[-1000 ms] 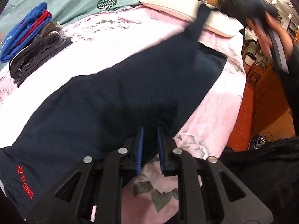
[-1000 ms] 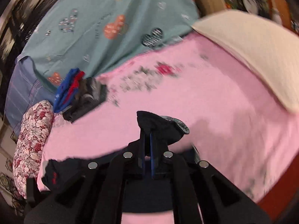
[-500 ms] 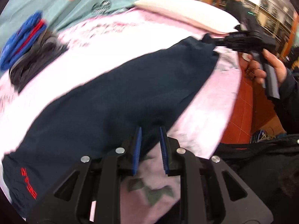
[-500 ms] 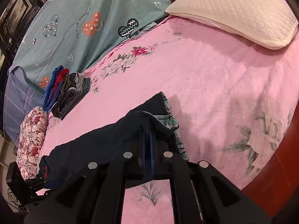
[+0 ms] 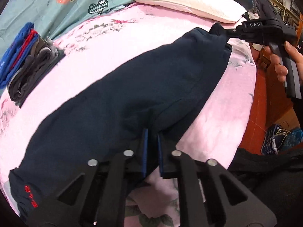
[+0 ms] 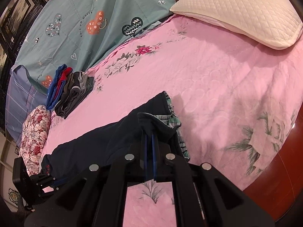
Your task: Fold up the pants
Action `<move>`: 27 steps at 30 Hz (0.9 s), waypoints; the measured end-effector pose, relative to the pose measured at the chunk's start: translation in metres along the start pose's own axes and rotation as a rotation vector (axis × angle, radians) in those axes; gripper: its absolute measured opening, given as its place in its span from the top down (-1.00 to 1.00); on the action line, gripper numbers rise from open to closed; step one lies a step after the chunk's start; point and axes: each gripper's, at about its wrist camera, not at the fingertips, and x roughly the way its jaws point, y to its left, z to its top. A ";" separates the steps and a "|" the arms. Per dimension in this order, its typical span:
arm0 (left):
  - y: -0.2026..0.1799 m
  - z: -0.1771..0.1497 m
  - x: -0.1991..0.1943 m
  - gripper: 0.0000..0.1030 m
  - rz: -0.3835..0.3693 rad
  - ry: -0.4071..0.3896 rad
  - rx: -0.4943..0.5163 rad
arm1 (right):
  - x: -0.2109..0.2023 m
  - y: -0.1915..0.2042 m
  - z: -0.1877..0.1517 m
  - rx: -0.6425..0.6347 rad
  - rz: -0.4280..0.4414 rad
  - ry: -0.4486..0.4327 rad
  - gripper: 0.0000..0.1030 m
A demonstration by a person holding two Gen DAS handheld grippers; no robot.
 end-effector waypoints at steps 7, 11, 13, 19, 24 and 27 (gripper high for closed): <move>-0.008 -0.012 -0.016 0.88 0.003 0.013 0.068 | -0.020 -0.002 -0.005 -0.001 0.002 -0.003 0.92; -0.005 -0.013 -0.006 0.83 0.011 0.028 0.069 | 0.001 -0.020 -0.022 0.004 -0.036 0.068 0.80; 0.000 -0.010 -0.010 0.67 -0.010 0.026 0.035 | -0.004 -0.020 -0.016 0.009 -0.021 0.056 0.55; 0.026 -0.001 -0.055 -0.14 0.031 -0.102 -0.025 | -0.046 -0.004 0.026 -0.071 -0.078 -0.044 -0.18; 0.050 0.008 -0.023 -0.14 0.096 -0.035 -0.071 | 0.009 0.024 0.055 -0.223 -0.150 0.074 -0.19; 0.081 0.002 0.014 0.14 0.116 0.064 -0.169 | 0.059 0.020 0.054 -0.261 -0.255 0.209 0.68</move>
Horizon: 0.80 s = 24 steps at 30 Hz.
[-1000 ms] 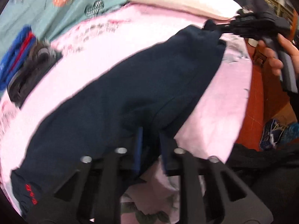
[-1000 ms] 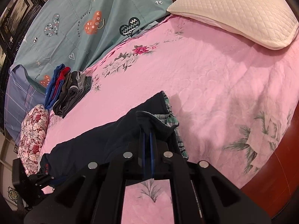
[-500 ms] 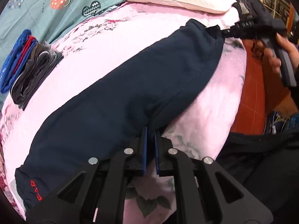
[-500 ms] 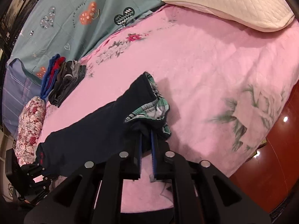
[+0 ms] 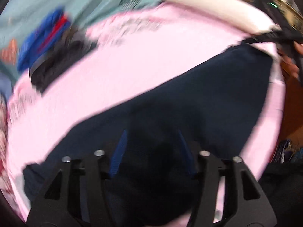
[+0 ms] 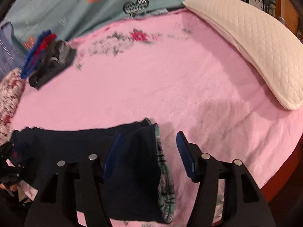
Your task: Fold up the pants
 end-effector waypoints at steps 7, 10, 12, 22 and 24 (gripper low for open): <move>0.059 -0.005 0.006 0.24 0.100 -0.004 -0.108 | -0.017 0.009 0.015 -0.038 0.104 -0.080 0.87; 0.087 -0.011 0.006 0.57 0.091 0.008 -0.165 | -0.030 0.008 0.025 -0.044 0.146 -0.139 0.87; 0.092 -0.014 0.005 0.60 0.092 0.001 -0.165 | -0.002 0.003 0.028 -0.037 0.109 -0.054 0.86; 0.104 -0.032 -0.034 0.09 0.157 -0.058 -0.194 | -0.010 0.002 0.030 -0.080 -0.052 -0.088 0.27; 0.109 -0.042 -0.055 -0.19 0.199 -0.094 -0.199 | -0.024 0.029 0.035 -0.110 0.019 -0.101 0.27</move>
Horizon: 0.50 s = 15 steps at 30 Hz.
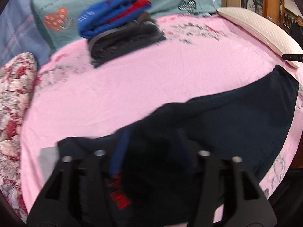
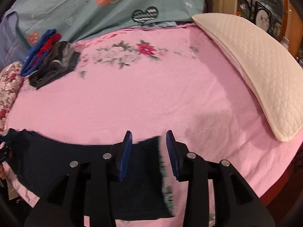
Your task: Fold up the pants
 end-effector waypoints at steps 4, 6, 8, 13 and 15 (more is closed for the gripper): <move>0.037 -0.019 -0.012 -0.19 0.096 0.034 -0.022 | 0.001 0.128 0.000 -0.227 0.277 0.051 0.27; 0.058 -0.032 0.000 -0.18 0.145 0.095 -0.057 | 0.016 0.201 -0.001 -0.318 0.439 0.108 0.27; 0.072 -0.044 0.010 -0.10 0.171 0.136 -0.077 | 0.039 0.254 0.007 -0.329 0.567 0.189 0.27; 0.089 -0.066 0.011 -0.09 0.155 0.124 -0.102 | 0.118 0.326 0.020 -0.264 0.661 0.444 0.27; 0.091 -0.069 0.011 -0.09 0.146 0.118 -0.105 | 0.136 0.338 0.022 -0.261 0.656 0.487 0.27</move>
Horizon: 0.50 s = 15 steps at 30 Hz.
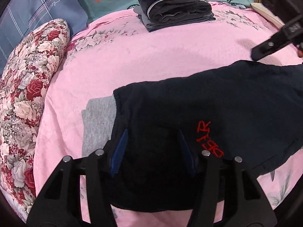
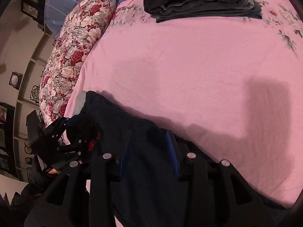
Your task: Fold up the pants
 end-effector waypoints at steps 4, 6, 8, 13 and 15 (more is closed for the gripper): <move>0.001 0.000 0.001 -0.09 -0.016 -0.002 -0.003 | 0.013 -0.007 0.010 0.030 0.008 0.048 0.23; 0.002 0.001 0.002 -0.09 -0.021 -0.001 -0.006 | 0.022 -0.008 0.007 0.048 0.018 0.104 0.23; 0.003 0.000 0.002 -0.09 -0.024 -0.002 -0.009 | 0.023 -0.006 0.003 0.060 0.056 0.148 0.17; 0.003 -0.001 0.001 -0.09 -0.022 -0.003 -0.014 | 0.013 0.006 -0.003 0.063 0.148 0.226 0.05; 0.001 0.000 0.001 -0.09 -0.017 -0.002 -0.013 | 0.021 0.009 -0.004 0.070 0.146 0.269 0.01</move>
